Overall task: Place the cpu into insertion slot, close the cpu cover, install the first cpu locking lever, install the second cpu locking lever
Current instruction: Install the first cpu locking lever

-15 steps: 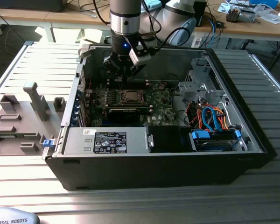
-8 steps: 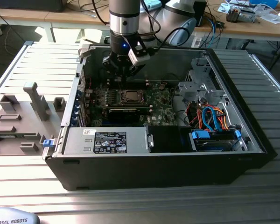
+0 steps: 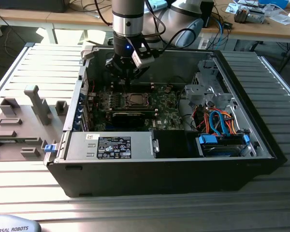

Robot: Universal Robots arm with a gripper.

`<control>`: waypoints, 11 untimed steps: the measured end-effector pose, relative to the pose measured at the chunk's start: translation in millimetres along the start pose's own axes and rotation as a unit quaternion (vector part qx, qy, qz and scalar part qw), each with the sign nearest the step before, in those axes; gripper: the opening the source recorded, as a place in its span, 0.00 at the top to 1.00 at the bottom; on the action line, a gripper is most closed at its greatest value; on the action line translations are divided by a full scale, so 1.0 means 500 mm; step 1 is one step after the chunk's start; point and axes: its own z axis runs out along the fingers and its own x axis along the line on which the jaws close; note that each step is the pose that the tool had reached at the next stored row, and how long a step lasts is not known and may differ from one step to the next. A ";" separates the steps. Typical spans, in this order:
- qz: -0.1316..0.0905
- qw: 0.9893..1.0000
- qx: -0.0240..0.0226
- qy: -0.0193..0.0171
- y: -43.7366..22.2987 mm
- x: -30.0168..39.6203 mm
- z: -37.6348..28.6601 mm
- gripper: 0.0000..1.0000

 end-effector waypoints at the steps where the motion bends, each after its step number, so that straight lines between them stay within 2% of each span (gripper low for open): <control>1: 0.000 1.000 0.000 0.000 0.000 0.000 0.000 0.89; 11: 0.000 1.000 0.000 0.000 0.000 0.006 0.001 0.89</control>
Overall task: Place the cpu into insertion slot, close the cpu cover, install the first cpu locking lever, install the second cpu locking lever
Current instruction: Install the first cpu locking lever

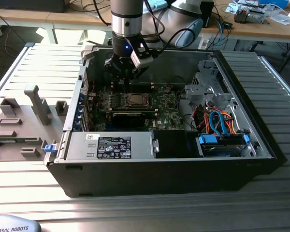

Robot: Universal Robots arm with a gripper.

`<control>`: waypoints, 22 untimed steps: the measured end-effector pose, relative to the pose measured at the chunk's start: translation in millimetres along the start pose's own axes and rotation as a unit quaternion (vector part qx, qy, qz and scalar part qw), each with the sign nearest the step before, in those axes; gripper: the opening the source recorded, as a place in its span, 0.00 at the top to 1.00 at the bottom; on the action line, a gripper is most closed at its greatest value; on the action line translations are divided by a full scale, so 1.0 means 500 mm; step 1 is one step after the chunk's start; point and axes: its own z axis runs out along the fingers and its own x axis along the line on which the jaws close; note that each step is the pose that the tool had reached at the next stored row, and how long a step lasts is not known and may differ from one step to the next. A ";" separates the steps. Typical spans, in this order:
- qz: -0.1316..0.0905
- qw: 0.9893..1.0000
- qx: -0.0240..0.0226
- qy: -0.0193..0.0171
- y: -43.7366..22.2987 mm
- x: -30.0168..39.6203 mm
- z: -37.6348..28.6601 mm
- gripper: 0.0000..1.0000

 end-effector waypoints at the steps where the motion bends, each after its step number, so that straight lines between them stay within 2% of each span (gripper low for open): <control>1: 0.000 1.000 0.000 0.000 0.000 0.000 0.000 0.89; 14: 0.000 1.000 0.000 0.000 0.000 0.010 0.001 0.89; 17: 0.000 1.000 -0.004 0.000 0.000 0.019 0.001 0.89; 22: 0.000 1.000 -0.004 0.000 0.000 0.023 0.001 0.89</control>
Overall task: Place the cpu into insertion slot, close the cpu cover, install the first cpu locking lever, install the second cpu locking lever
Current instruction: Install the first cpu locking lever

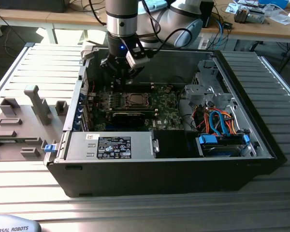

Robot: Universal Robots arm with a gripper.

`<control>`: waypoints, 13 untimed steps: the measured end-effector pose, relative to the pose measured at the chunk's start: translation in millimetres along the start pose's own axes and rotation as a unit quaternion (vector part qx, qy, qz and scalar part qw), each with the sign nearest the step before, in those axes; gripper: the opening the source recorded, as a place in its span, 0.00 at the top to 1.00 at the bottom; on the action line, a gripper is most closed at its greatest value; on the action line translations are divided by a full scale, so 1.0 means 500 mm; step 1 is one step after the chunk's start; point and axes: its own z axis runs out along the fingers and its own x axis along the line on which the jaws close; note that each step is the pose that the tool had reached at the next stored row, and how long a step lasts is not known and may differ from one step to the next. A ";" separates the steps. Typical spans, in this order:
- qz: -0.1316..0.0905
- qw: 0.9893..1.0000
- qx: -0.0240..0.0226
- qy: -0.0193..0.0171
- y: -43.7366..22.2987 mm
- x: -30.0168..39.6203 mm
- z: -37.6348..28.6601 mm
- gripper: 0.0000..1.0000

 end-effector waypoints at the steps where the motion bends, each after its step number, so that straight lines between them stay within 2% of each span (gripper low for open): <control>1: 0.000 1.000 0.000 0.000 0.000 0.001 0.000 0.89; 13: 0.000 1.000 0.000 0.000 0.000 0.008 0.000 0.89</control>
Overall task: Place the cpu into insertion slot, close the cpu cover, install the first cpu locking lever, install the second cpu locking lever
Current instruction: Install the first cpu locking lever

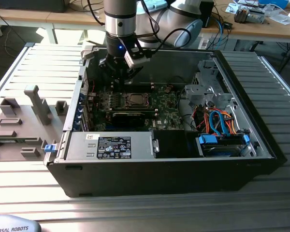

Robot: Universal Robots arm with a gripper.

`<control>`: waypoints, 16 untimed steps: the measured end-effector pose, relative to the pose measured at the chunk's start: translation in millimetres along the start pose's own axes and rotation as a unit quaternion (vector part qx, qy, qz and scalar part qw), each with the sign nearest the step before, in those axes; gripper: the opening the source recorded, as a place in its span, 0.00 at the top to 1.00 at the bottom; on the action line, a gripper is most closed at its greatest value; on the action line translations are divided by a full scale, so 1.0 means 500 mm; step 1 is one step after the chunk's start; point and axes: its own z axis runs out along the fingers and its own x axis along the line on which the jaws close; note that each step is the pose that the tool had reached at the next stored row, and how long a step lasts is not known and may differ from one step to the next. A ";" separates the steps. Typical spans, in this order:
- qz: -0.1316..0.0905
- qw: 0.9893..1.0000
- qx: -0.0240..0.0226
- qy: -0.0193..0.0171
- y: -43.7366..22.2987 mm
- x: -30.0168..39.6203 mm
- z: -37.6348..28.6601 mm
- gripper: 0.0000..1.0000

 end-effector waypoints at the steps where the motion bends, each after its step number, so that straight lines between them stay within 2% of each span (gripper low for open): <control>1: 0.000 1.000 0.000 0.000 0.000 0.000 0.000 0.89; 16: 0.000 1.000 0.000 0.000 0.000 0.006 0.000 0.89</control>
